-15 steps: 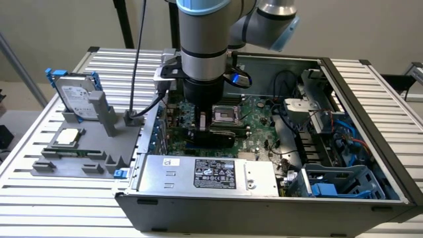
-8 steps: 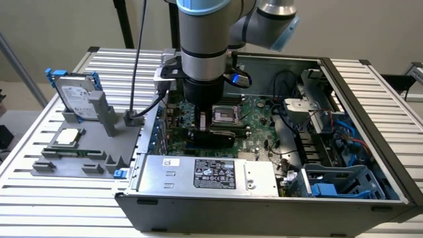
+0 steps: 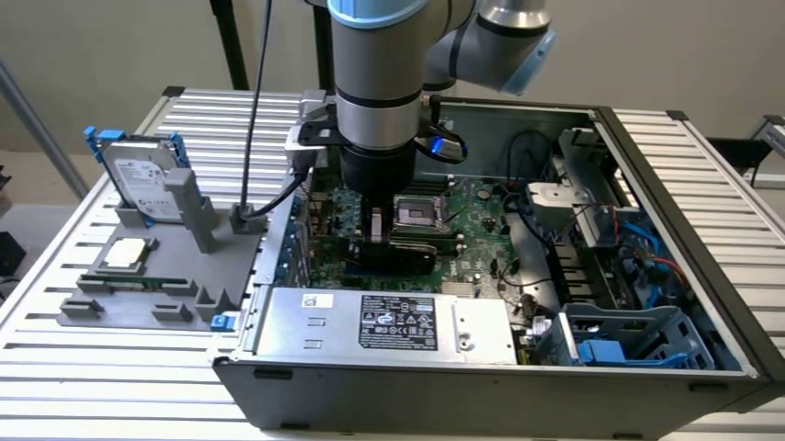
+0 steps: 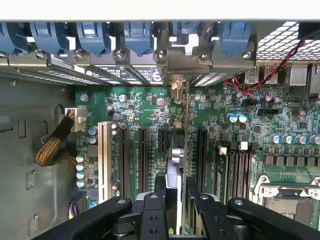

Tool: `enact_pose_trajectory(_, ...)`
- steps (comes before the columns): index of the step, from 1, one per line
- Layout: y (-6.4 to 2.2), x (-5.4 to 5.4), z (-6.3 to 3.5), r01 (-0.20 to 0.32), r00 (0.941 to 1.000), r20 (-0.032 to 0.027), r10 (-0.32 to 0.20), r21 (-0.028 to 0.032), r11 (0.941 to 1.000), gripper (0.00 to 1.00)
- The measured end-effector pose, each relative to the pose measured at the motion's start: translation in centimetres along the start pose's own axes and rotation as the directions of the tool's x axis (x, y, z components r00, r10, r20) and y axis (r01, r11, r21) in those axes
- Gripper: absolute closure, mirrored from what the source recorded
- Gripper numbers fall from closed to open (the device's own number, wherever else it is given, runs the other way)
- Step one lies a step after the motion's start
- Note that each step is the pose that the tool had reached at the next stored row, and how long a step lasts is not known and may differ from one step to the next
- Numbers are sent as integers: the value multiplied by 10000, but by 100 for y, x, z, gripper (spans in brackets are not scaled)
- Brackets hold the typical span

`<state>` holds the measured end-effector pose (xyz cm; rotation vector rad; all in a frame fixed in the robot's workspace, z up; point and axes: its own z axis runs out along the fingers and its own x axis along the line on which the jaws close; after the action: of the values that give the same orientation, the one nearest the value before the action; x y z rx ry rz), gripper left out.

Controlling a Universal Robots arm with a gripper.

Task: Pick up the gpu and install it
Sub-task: 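Insert the gpu into the slot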

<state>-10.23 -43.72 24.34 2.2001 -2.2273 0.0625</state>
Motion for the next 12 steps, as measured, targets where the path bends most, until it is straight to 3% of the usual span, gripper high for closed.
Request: enact_pose_trajectory(12, 0, 0, -17, -1, 10000, 5, 1, 2, 10000, 73)
